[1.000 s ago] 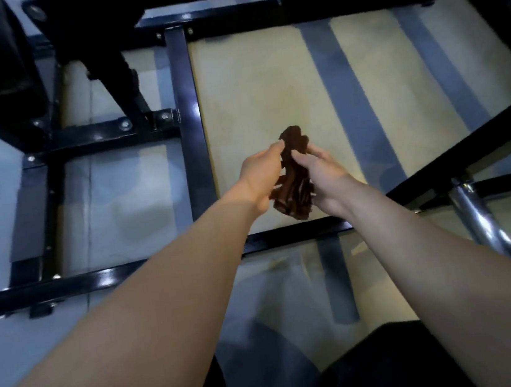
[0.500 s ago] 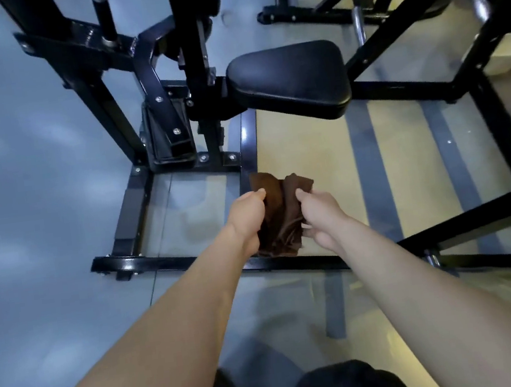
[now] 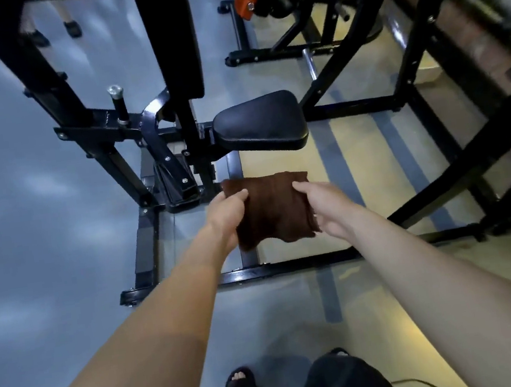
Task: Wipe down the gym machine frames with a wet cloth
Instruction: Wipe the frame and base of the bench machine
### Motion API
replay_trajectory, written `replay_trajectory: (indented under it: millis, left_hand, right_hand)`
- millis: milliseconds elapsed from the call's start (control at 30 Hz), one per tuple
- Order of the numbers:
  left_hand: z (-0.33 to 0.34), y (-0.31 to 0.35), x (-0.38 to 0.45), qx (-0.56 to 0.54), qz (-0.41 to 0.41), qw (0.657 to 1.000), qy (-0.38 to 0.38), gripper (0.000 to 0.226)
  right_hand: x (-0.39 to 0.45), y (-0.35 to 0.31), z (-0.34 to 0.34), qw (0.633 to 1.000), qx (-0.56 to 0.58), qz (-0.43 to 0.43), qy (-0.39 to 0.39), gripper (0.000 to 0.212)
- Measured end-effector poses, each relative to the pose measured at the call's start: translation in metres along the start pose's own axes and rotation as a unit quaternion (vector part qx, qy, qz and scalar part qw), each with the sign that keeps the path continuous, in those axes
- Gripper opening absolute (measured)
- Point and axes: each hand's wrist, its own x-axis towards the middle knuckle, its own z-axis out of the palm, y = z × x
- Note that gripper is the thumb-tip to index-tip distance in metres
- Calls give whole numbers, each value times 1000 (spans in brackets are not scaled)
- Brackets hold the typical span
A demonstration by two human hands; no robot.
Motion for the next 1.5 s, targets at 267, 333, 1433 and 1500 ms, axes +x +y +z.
replay_trajectory:
  millis: [267,333,1433,1500]
  left_hand:
    - [90,6,-42,239,87,966,-38,28]
    - [114,2,-60,226,29,963,-147,39]
    - [490,-275,-236,369,-194,789,-451,27]
    - [512,-282,-247,355,-202,788,-461,30]
  right_hand:
    - [-60,-2,-61,992,-54,-108,45,21]
    - [-77,7,-80,987,-85,-112,72,19]
    - [-193,161,-473,870,201,15,451,37]
    - [-198,156,-499,862,225,15,454,36]
